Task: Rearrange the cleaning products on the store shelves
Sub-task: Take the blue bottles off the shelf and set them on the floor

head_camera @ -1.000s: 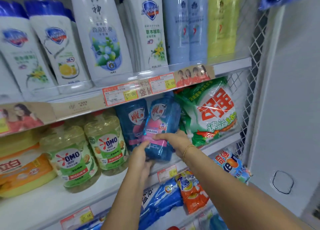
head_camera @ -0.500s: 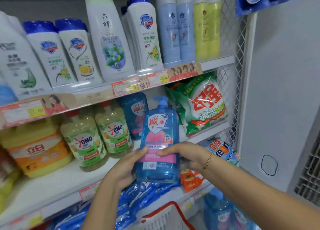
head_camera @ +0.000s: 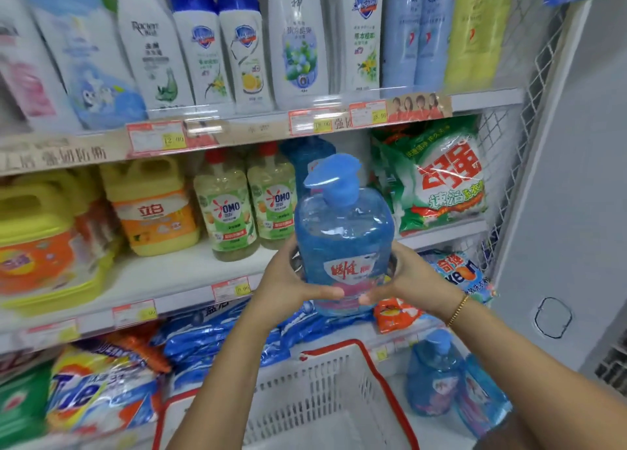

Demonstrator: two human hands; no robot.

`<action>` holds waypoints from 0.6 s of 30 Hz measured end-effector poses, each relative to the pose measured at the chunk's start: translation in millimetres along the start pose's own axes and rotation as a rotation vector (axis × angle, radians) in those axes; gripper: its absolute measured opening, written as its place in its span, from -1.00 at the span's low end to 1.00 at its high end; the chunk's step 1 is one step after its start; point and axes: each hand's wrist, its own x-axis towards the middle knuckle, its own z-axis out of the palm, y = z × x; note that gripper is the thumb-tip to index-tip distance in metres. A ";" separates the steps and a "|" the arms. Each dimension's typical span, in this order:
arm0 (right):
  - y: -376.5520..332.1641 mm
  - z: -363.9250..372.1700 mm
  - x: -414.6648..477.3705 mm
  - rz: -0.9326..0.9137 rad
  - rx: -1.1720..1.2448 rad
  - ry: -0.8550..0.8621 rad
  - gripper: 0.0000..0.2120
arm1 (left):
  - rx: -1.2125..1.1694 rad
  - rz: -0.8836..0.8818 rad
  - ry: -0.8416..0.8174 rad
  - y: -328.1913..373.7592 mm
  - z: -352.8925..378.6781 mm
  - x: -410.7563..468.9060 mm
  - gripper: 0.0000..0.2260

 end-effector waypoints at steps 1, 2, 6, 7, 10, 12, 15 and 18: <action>-2.0 2.0 -0.6 -0.019 -0.045 0.013 -0.26 | 0.008 0.030 0.018 1.5 0.0 -5.0 -0.23; -4.7 4.3 -1.3 -0.040 -0.089 0.026 -0.28 | 0.011 0.056 0.030 2.6 -0.1 -8.9 -0.20; -13.6 11.7 -1.2 -0.124 -0.219 0.083 -0.28 | 0.028 0.130 0.056 6.5 -2.9 -18.0 -0.17; -15.0 13.0 -0.7 -0.129 -0.233 0.086 -0.27 | 0.021 0.131 0.064 7.2 -3.8 -18.8 -0.16; -20.3 15.9 -1.2 -0.124 -0.237 0.075 -0.30 | 0.021 0.127 0.078 12.7 -6.1 -23.3 -0.16; -23.3 14.9 -2.7 -0.139 -0.200 0.053 -0.30 | 0.022 0.118 0.100 18.0 -7.5 -27.5 -0.22; -26.7 12.7 -5.6 -0.160 -0.137 -0.025 -0.22 | -0.010 0.117 0.156 21.6 -9.0 -32.7 -0.34; -28.9 13.8 -5.8 -0.175 -0.059 -0.049 -0.15 | -0.125 0.122 0.198 25.1 -10.3 -32.2 -0.36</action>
